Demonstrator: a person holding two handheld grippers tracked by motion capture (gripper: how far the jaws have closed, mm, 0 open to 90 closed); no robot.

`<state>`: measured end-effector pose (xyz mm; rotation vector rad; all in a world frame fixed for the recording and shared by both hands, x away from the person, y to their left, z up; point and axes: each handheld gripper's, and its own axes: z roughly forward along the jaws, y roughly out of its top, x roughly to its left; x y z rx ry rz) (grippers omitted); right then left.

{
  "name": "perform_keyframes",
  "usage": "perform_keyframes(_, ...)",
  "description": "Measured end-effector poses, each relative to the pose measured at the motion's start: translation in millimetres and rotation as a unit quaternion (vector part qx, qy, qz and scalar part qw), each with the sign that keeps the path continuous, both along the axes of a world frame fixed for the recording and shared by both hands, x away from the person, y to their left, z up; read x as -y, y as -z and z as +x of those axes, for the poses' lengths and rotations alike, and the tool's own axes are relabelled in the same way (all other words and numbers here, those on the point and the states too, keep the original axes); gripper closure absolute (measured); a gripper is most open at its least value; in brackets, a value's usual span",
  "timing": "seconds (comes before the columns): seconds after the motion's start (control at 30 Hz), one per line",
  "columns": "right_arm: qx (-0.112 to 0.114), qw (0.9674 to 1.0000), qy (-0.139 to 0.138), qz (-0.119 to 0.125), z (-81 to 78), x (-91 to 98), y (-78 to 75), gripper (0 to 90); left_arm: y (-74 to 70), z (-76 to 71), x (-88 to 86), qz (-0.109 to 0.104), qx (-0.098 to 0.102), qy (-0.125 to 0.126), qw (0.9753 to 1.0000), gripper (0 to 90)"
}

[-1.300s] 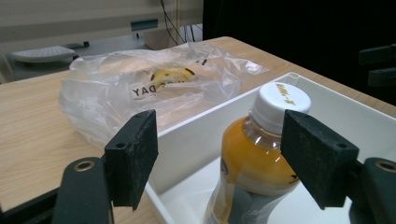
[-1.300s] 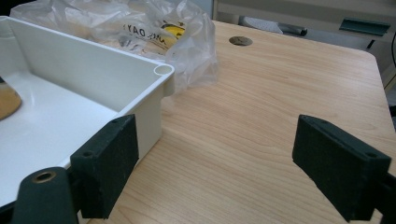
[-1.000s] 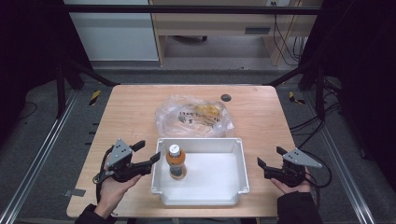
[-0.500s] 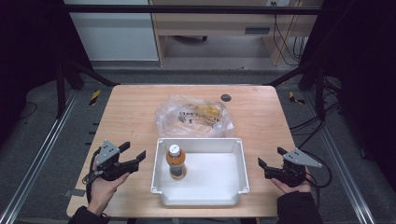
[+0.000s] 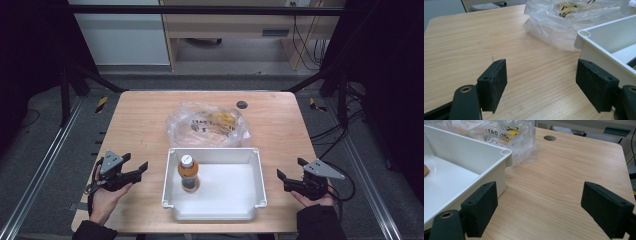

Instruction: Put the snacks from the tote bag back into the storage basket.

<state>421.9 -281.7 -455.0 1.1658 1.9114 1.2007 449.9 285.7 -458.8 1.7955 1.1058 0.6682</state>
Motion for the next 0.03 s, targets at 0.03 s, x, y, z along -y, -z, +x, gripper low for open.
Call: perform_keyframes(0.03,0.0,1.0,0.0,-0.001,0.1,0.0,0.1,14.1,0.6,0.4,-0.2,0.001,-0.001,-0.001,1.0,24.8)
